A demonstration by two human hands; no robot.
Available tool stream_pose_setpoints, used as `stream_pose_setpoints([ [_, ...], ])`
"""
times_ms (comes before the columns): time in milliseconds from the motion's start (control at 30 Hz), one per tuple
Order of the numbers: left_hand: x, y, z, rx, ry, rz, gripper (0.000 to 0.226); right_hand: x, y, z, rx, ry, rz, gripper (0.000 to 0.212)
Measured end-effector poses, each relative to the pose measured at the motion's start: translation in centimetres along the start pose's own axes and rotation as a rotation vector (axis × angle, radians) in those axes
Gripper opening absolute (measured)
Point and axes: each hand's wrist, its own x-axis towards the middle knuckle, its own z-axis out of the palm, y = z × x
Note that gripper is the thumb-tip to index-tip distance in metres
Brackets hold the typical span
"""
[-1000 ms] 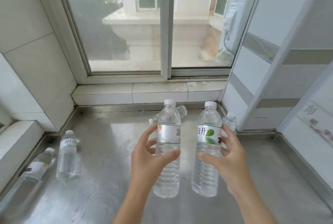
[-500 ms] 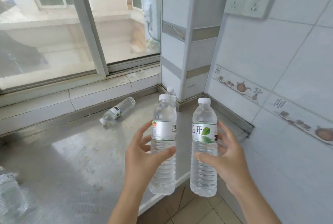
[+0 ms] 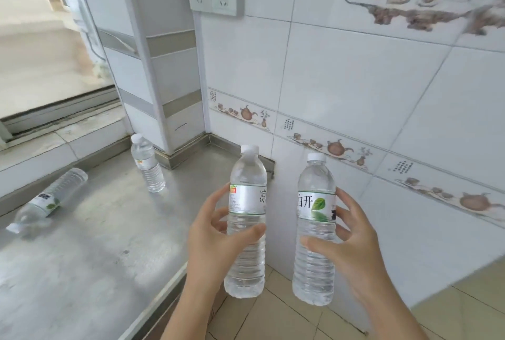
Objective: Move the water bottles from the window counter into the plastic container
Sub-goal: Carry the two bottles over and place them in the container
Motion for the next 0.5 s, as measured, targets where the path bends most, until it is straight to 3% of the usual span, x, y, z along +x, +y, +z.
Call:
stream_pose_setpoints([
  [500, -8.9, 0.8, 27.4, 0.000, -0.416, 0.007, 0.082, -4.0, 4.9, -26.7, 0.087, 0.368, 0.040, 0.099],
])
